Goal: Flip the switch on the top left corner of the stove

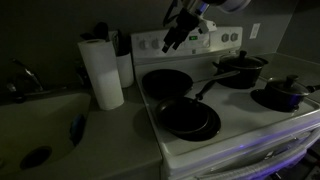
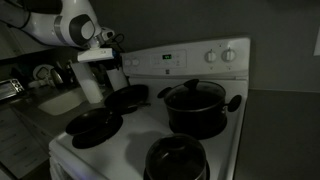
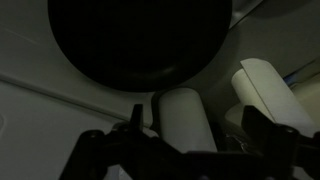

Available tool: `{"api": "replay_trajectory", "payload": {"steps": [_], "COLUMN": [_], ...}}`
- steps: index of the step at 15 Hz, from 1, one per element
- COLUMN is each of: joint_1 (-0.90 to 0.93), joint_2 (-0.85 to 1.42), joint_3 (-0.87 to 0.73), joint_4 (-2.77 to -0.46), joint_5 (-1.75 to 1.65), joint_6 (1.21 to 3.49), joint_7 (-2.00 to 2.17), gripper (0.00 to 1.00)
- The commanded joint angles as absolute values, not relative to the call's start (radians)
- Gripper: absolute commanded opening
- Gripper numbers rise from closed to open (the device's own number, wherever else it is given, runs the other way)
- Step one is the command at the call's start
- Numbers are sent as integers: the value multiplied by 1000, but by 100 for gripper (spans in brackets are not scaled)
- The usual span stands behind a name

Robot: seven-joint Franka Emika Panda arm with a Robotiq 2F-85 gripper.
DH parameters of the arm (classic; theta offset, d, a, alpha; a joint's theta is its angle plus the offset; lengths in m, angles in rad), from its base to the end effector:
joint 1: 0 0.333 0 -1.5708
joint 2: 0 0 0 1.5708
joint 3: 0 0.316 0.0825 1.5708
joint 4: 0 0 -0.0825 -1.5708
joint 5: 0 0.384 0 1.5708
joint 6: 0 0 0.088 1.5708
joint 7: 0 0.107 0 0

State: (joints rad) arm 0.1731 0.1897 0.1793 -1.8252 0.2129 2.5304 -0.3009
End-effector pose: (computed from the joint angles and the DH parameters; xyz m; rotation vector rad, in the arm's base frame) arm 0.6148 0.2159 0.4891 -2.7512 -0.7007 -0.7413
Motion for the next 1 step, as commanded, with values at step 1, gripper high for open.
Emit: {"api": "replay_trajectory", "payload": {"steps": [1], "joint_1": [161], "joint_2": [198], "joint_3": [192], "joint_4": [-1824], "joint_5": [189], "joint_6": [2553], "joint_7": [-308], "gripper": [100]}}
